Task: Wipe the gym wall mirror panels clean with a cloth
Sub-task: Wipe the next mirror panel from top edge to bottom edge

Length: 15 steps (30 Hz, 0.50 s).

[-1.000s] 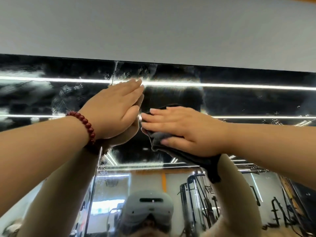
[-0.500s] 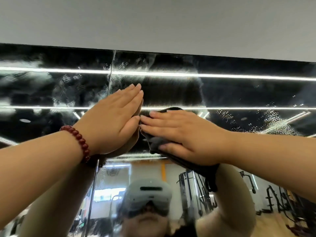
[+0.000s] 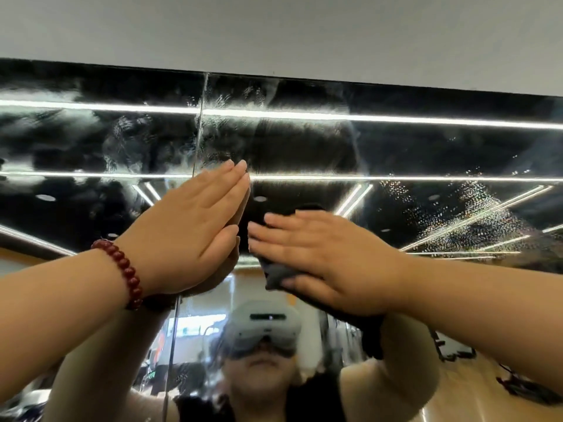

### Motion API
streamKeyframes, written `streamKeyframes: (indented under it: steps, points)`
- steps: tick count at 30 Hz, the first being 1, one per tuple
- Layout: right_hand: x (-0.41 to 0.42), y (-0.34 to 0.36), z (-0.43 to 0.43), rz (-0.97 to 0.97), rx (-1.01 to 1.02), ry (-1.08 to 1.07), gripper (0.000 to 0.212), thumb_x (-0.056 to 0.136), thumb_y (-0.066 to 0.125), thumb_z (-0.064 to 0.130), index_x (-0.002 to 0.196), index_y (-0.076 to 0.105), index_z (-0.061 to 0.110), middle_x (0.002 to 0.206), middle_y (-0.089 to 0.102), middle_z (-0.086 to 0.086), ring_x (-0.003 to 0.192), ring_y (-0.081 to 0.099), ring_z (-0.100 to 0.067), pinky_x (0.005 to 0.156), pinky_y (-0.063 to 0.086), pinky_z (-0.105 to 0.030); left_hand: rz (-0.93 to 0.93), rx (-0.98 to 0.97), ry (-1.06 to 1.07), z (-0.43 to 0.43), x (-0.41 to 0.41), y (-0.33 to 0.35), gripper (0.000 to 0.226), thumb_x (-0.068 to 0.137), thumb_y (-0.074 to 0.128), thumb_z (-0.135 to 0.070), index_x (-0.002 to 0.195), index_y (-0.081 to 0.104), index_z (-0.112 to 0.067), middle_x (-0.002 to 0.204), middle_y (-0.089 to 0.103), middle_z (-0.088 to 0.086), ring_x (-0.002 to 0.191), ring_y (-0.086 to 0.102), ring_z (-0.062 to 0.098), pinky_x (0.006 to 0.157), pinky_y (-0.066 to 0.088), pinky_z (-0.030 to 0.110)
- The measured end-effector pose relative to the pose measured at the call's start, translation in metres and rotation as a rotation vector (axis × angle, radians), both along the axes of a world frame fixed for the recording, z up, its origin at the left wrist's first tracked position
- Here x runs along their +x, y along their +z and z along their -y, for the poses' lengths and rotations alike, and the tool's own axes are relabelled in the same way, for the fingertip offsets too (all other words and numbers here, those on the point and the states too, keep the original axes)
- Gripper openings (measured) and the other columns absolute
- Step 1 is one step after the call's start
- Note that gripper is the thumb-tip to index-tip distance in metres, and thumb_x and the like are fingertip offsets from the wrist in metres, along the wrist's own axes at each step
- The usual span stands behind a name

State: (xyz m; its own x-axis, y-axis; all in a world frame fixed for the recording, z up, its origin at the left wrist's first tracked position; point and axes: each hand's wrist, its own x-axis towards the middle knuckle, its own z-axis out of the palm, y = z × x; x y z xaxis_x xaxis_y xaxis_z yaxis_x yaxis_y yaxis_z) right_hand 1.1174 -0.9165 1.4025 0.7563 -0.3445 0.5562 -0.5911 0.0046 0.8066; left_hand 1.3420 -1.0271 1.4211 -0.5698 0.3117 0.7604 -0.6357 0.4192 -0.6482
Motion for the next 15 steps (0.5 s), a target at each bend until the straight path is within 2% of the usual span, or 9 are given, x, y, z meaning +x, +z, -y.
streamKeyframes:
  steps: [3, 8, 11, 15]
  points:
    - [-0.001, -0.005, -0.006, -0.012, 0.084, -0.001, 0.054, 0.101, 0.036, 0.040, 0.151, 0.037, 0.019, 0.158, 0.033, 0.005, 0.146, 0.028, -0.013, 0.118, 0.020, -0.032, 0.006, 0.016, 0.010, -0.001, -0.002, -0.009, 0.067, 0.095, 0.028, -0.035, 0.149, 0.033, 0.005, 0.157, 0.028, 0.021, 0.146, 0.024, 0.030, 0.116, 0.012, 0.036]
    - [0.013, 0.051, -0.014, 0.415, 0.034, 0.035, 0.049, 0.107, 0.037, 0.030, 0.154, 0.029, 0.022, 0.163, 0.020, 0.007, 0.150, 0.012, -0.007, 0.123, 0.008, -0.029, -0.020, 0.035, -0.023, 0.001, -0.002, -0.014, 0.069, 0.093, 0.027, -0.035, 0.149, 0.031, 0.005, 0.157, 0.026, 0.022, 0.147, 0.024, 0.031, 0.118, 0.012, 0.037]
    - [0.018, 0.044, -0.005, 0.273, 0.005, -0.007, 0.053, 0.104, 0.034, 0.039, 0.153, 0.033, 0.019, 0.161, 0.026, 0.003, 0.150, 0.017, -0.013, 0.120, 0.007, -0.029, -0.026, 0.012, -0.047, 0.001, -0.003, -0.017, 0.068, 0.092, 0.029, -0.032, 0.147, 0.035, 0.008, 0.155, 0.030, 0.024, 0.145, 0.028, 0.032, 0.117, 0.013, 0.037]
    - [0.004, -0.026, -0.001, -0.042, 0.065, 0.006, 0.053, 0.099, 0.039, 0.038, 0.146, 0.048, 0.014, 0.154, 0.042, -0.002, 0.145, 0.033, -0.018, 0.117, 0.021, -0.036, 0.000, -0.029, -0.056, -0.001, -0.004, -0.018, 0.066, 0.092, 0.030, -0.029, 0.145, 0.037, 0.009, 0.154, 0.032, 0.026, 0.143, 0.030, 0.035, 0.115, 0.016, 0.039]
